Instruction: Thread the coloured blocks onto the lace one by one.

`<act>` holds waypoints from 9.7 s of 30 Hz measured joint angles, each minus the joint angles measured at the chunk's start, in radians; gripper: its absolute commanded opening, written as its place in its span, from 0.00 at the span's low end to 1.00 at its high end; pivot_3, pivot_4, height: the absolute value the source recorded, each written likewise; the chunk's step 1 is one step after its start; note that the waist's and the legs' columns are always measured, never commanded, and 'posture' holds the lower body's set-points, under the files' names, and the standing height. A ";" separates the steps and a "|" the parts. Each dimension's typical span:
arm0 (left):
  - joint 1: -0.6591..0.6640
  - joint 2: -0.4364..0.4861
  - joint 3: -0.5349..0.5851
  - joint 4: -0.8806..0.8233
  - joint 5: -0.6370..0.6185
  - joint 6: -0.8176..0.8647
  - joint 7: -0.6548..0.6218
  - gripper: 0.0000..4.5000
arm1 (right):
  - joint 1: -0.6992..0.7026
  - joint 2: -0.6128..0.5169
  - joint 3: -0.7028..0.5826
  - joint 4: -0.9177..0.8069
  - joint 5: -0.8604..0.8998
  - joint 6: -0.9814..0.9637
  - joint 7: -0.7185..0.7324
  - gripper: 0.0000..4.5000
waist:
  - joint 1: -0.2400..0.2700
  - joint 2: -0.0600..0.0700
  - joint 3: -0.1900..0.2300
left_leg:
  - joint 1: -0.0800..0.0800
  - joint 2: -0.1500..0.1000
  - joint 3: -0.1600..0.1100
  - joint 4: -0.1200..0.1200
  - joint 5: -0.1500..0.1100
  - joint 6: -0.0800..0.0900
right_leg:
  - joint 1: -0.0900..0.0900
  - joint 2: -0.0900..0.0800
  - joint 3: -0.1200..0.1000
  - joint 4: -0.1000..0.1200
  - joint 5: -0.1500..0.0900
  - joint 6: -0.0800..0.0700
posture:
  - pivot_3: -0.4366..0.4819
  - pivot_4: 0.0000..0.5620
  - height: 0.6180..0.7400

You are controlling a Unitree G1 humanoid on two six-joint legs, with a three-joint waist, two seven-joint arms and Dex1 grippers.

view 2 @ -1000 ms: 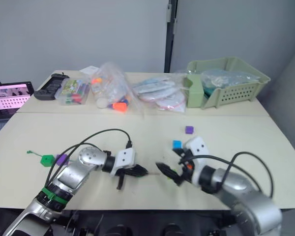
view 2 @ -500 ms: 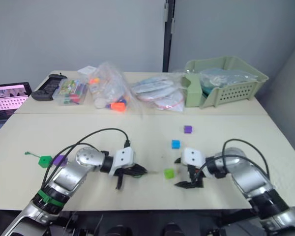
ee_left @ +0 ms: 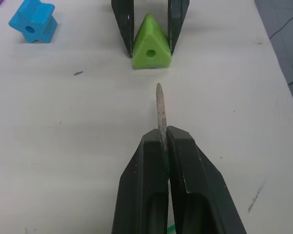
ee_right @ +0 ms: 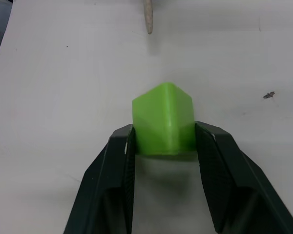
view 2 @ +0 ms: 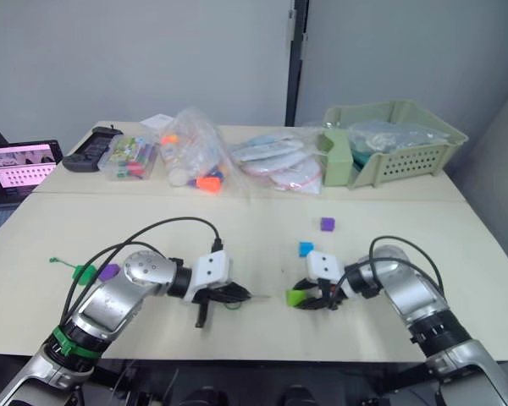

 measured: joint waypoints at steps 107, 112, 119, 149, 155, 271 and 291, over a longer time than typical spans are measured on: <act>-0.042 -0.032 -0.079 0.199 0.044 -0.154 0.010 0.40 | 0.027 0.061 0.045 -0.356 -0.112 0.438 -0.149 0.29 | -0.017 0.000 -0.001 | 0.008 0.000 -0.001 -0.004 0.000 0.000 | 0.007 0.000 -0.001 -0.002 -0.001 0.000 | 0.48 0.27 1.00; -0.043 -0.060 -0.067 0.236 0.043 -0.183 0.020 0.04 | 0.027 0.056 0.048 -0.364 -0.112 0.445 -0.150 0.29 | -0.016 0.000 -0.001 | 0.008 0.000 -0.001 -0.004 0.000 0.000 | 0.007 0.000 -0.001 -0.002 -0.001 0.000 | 0.48 0.27 1.00; -0.042 -0.076 -0.067 0.250 0.042 -0.209 0.016 0.00 | 0.027 0.045 0.050 -0.372 -0.105 0.457 -0.151 0.29 | -0.010 0.000 0.000 | 0.007 0.000 -0.001 -0.004 0.000 0.000 | 0.007 0.000 -0.001 -0.002 -0.001 0.000 | 0.48 0.27 1.00; -0.098 -0.174 -0.111 0.230 0.122 -0.154 0.040 0.34 | 0.037 0.021 0.059 -0.413 -0.104 0.495 -0.156 0.29 | 0.005 0.000 -0.001 | 0.007 -0.001 -0.001 -0.004 0.000 0.000 | 0.008 0.000 -0.001 -0.003 -0.001 0.000 | 0.48 0.27 1.00; -0.100 -0.141 -0.105 0.207 0.118 -0.133 0.027 0.77 | 0.039 0.034 0.059 -0.422 -0.093 0.507 -0.173 0.29 | 0.001 0.000 0.000 | 0.006 0.000 -0.001 -0.004 0.000 0.000 | 0.006 0.001 -0.001 -0.003 -0.001 0.000 | 0.48 0.27 1.00; -0.099 0.485 0.278 0.441 -0.086 -0.334 -0.414 1.00 | 0.090 -0.084 0.021 -0.520 0.033 0.472 -0.225 0.00 | 0.000 -0.003 0.001 | -0.016 0.002 0.003 0.004 0.000 0.000 | -0.024 0.000 -0.001 0.016 -0.003 -0.004 | 0.48 0.27 1.00; -0.039 -0.049 -0.050 0.074 0.006 -0.074 0.005 0.87 | 0.043 -0.029 0.081 -0.550 0.023 0.587 -0.265 0.00 | 0.004 -0.003 0.001 | -0.017 0.000 0.000 0.011 0.000 0.000 | -0.021 0.001 -0.001 0.018 -0.003 -0.004 | 0.48 0.27 1.00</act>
